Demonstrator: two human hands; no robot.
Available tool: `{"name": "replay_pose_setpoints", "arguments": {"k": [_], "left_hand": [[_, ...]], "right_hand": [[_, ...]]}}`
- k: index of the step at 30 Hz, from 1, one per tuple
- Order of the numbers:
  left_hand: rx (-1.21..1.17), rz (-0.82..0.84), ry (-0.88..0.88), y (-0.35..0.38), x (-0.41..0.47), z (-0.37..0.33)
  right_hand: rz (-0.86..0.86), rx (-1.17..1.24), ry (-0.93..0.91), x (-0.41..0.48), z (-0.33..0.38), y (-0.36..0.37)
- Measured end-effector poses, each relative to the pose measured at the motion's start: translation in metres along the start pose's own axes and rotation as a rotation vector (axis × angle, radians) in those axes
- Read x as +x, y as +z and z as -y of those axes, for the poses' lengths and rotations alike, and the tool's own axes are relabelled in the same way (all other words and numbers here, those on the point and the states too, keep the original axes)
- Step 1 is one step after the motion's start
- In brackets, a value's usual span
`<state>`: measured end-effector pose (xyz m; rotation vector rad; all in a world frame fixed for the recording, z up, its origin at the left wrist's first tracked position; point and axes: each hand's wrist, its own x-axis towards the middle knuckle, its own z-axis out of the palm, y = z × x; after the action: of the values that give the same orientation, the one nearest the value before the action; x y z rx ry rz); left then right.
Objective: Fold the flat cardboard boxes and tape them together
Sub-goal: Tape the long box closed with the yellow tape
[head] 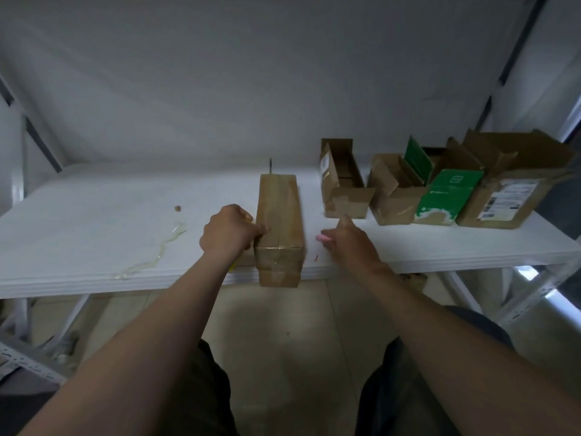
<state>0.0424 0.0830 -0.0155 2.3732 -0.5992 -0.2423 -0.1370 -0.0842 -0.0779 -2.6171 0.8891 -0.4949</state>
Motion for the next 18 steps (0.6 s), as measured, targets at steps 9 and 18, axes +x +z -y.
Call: {"name": "replay_pose_setpoints", "arguments": {"k": [9, 18], "left_hand": [[-0.046, 0.034, -0.011, -0.005, 0.002, -0.002], [-0.030, 0.017, -0.007, -0.003, -0.003, -0.002]], "right_hand": [[-0.004, 0.164, -0.203, 0.009, 0.052, -0.025], [0.000, -0.093, -0.350, -0.002, 0.064, 0.000]]}}
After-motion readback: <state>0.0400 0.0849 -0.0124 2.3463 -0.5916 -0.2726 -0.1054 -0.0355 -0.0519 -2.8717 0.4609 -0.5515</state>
